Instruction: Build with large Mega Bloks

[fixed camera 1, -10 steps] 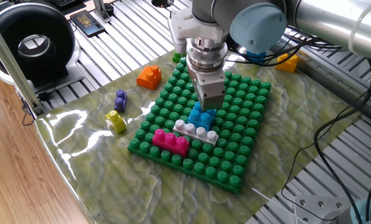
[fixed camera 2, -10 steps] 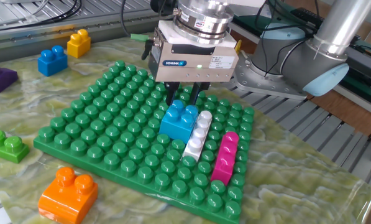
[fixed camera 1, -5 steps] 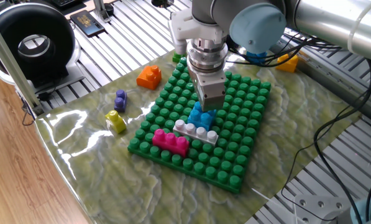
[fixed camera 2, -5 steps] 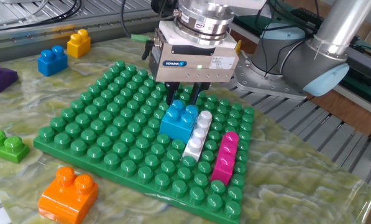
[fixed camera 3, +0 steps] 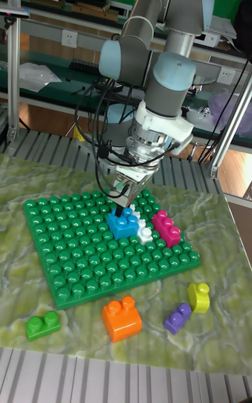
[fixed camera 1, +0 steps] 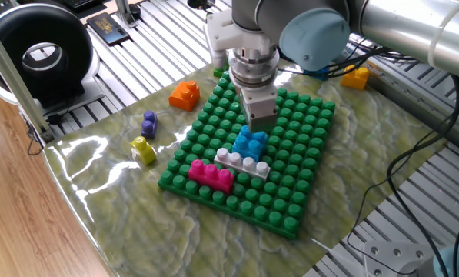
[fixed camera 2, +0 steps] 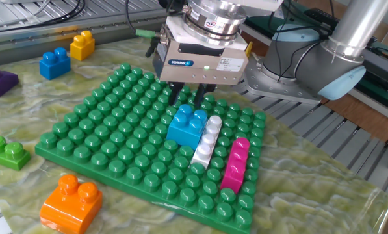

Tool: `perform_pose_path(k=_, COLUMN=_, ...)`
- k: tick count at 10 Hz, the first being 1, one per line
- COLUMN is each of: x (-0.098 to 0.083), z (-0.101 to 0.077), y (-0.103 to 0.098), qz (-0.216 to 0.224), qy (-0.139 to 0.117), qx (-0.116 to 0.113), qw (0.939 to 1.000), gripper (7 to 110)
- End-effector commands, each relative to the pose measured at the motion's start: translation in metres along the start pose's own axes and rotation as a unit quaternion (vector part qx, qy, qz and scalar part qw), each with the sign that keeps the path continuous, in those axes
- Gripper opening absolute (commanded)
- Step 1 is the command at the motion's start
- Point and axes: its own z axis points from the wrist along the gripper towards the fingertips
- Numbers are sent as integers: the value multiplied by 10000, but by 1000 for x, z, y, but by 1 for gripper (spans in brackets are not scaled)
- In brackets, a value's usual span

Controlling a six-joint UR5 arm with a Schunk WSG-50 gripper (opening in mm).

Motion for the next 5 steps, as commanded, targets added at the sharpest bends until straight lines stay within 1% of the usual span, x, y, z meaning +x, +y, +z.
perform_pose_path(k=1, x=-2, z=-2, y=-9, qz=-121, qy=-26, qx=162, qw=9998, gripper=44)
perform_pose_path(k=2, x=-4, z=-2, y=-7, qz=-270, qy=-67, qx=132, qw=9995, gripper=44)
perform_pose_path(k=3, x=-3, z=-2, y=1, qz=-320, qy=-53, qx=-22, qw=9995, gripper=44)
perform_pose_path(k=4, x=-4, z=-2, y=5, qz=-240, qy=-76, qx=-101, qw=9996, gripper=44)
perform_pose_path(k=5, x=-1, z=-3, y=18, qz=-219, qy=-160, qx=-192, qw=9994, gripper=44)
